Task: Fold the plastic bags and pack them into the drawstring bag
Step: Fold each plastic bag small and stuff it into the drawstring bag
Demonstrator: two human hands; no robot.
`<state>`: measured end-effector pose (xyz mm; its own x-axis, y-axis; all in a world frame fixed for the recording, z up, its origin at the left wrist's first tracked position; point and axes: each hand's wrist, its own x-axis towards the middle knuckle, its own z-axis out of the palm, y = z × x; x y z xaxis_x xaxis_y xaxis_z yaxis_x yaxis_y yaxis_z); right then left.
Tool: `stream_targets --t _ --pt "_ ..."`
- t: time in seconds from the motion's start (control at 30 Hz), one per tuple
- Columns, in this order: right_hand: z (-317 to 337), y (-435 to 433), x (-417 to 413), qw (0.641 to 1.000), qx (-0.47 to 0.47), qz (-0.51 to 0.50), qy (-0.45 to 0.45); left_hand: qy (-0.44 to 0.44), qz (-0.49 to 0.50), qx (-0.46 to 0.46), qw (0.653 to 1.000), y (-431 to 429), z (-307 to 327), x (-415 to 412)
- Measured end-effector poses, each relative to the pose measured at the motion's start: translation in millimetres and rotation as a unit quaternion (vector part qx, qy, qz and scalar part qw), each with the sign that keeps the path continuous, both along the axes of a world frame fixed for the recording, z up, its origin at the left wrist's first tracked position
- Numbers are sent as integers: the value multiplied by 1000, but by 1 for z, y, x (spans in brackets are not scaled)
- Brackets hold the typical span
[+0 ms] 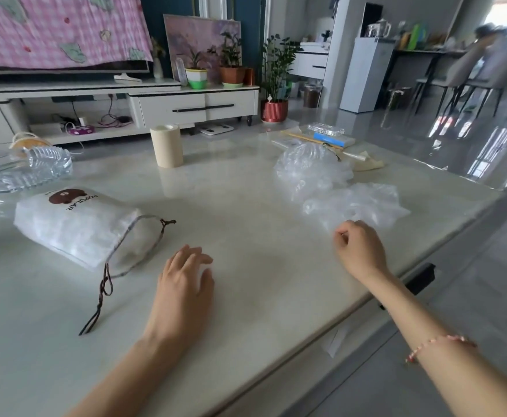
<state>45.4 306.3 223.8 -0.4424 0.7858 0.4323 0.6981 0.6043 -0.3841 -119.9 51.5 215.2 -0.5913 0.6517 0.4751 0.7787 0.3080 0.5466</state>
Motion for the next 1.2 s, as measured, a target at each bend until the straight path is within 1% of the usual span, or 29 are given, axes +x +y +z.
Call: stream_targets --t 0.1,0.27,0.33,0.4,0.43,0.5,0.6,0.63,0.67,0.77,0.83,0.97,1.03,1.2 --pt "-7 -39 -3 993 35 114 1 -21 17 14 1000 -3 4 -7" --pt "-11 -102 -24 962 55 269 8 -15 26 43 999 -11 11 -12" --pt "-10 -128 -35 943 59 327 11 5 -3 2 1000 -14 14 -21" --pt "-8 -153 -47 924 77 374 14 52 -31 -56 997 -16 12 -39" --pt "-8 -163 -50 915 91 392 18 52 -28 -85 995 -18 11 -47" --pt "-7 -170 -53 908 116 401 39 23 7 -148 989 -19 12 -59" --pt "-9 -163 -50 923 105 354 108 12 102 -209 973 -25 9 -62" --pt "-11 -159 -50 928 86 342 121 5 120 -205 971 -28 8 -62" --pt "-12 -157 -52 931 65 340 114 1 133 -197 971 -31 6 -62" --pt "-16 -156 -60 933 21 358 19 -2 168 -169 971 -33 4 -64" --pt "-17 -159 -61 934 24 356 -8 -2 199 -165 966 -36 3 -62" --pt "-15 -158 -57 944 22 328 12 8 234 -180 955 -38 1 -51" --pt "-15 -160 -56 947 34 319 29 0 241 -169 956 -44 1 -44" --pt "-13 -155 -57 950 -44 302 60 6 212 -127 969 -61 -3 -30"
